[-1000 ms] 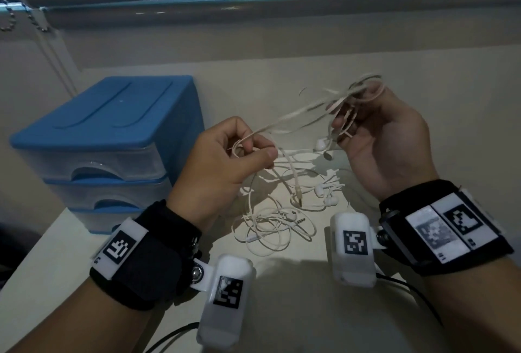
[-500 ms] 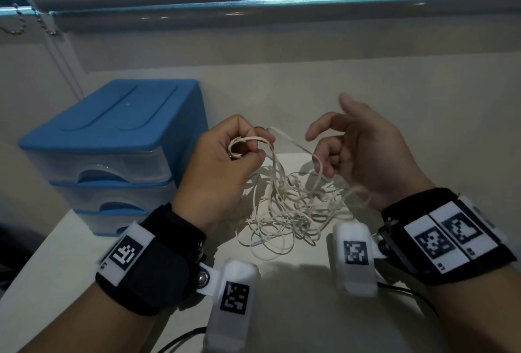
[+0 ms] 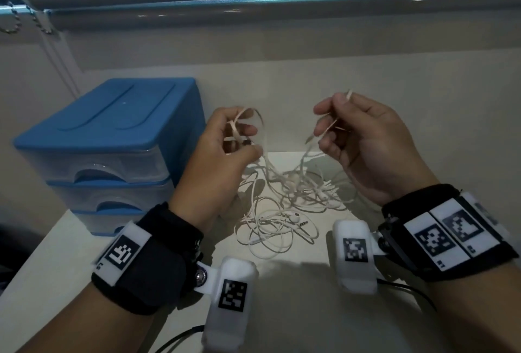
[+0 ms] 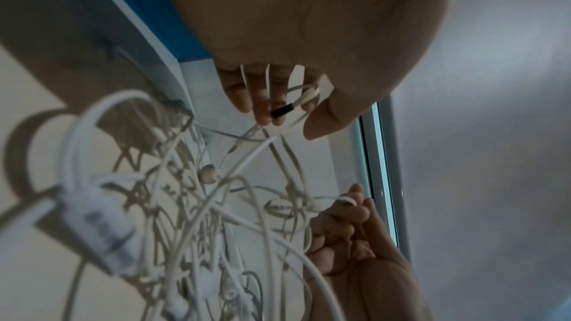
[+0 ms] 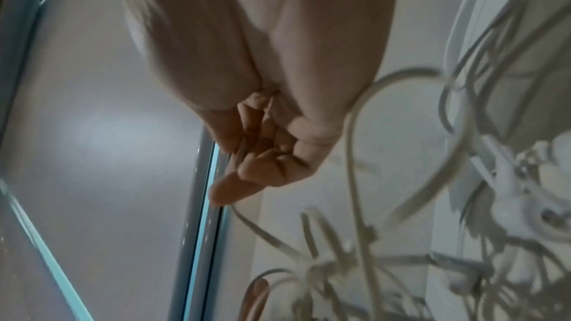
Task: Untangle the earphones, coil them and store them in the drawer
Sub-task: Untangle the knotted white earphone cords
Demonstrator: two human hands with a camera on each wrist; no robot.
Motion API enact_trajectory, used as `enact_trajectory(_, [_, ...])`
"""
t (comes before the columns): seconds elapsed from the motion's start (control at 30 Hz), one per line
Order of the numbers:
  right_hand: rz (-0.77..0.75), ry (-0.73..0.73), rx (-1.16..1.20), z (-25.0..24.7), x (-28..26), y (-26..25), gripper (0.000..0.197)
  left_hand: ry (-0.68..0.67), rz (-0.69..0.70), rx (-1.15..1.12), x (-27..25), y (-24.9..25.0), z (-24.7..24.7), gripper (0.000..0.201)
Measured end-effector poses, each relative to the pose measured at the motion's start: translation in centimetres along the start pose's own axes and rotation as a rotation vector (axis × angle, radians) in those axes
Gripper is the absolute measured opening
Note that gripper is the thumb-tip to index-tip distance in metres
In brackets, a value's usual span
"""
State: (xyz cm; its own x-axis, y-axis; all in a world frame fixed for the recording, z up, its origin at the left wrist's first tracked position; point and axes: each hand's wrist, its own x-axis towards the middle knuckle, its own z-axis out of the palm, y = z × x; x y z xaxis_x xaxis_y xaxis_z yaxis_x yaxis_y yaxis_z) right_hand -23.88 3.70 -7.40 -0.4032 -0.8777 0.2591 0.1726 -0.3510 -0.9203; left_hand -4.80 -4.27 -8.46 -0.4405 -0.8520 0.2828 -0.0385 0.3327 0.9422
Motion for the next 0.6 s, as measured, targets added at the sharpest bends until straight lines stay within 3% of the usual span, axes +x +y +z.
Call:
enact_trajectory(0.1, [-0.061,0.005,0.169,0.13,-0.05,-0.36,0.027,-0.035,-0.037,-0.010,-0.05,0.10,0.12,0.078])
enact_trajectory(0.17, [-0.090,0.003,0.263,0.11,-0.08,-0.55,0.026,-0.033,-0.037,-0.012,-0.13,0.23,0.13,0.090])
enact_trajectory(0.43, [-0.077,-0.087,0.410,0.22,-0.31,-0.87,0.025,-0.005,0.075,0.174,-0.26,0.03,-0.01,0.071])
enact_trajectory(0.6, [-0.061,-0.176,0.398,0.66,-0.66,-0.77,0.025,-0.226,0.057,0.255,-0.82,0.41,-0.03,0.071])
